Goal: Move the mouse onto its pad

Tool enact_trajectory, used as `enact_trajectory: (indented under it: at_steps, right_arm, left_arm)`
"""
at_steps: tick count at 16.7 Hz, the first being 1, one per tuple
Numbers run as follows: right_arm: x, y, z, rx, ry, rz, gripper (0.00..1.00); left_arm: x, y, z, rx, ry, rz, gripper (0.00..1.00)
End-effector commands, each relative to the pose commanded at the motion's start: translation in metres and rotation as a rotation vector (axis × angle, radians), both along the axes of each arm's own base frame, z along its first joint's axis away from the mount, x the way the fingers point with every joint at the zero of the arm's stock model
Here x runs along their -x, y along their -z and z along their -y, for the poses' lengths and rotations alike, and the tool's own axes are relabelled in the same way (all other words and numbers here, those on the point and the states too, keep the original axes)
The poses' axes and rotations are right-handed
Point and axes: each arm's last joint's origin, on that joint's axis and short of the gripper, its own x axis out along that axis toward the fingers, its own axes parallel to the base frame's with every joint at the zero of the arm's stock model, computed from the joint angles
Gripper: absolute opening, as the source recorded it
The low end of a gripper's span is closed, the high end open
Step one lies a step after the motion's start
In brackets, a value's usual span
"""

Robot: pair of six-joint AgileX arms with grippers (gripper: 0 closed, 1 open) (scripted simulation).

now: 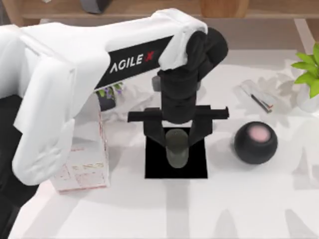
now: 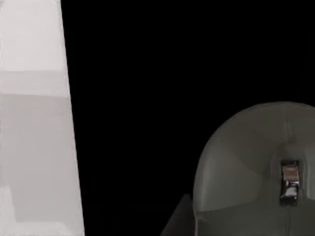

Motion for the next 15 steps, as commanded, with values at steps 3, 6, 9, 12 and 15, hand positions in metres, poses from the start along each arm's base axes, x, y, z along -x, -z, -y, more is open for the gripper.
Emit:
enact_trajectory:
  at_steps: [3,6,9,12,15]
  right_arm:
    - [0.000,0.000,0.000,0.000,0.000,0.000,1.00]
    - [0.000,0.000,0.000,0.000,0.000,0.000,1.00]
    - [0.000,0.000,0.000,0.000,0.000,0.000,1.00]
    - [0.000,0.000,0.000,0.000,0.000,0.000,1.00]
    - [0.000,0.000,0.000,0.000,0.000,0.000,1.00]
  left_arm:
    - [-0.001,-0.002,0.000,0.011,0.007,0.043,0.00]
    - [-0.004,0.002,0.001,-0.001,0.010,0.091,0.00]
    - [-0.004,0.010,0.001,-0.018,0.012,0.093,0.00]
    - [-0.004,0.010,0.001,-0.018,0.012,0.093,0.00]
    - [-0.004,0.010,0.001,-0.018,0.012,0.093,0.23]
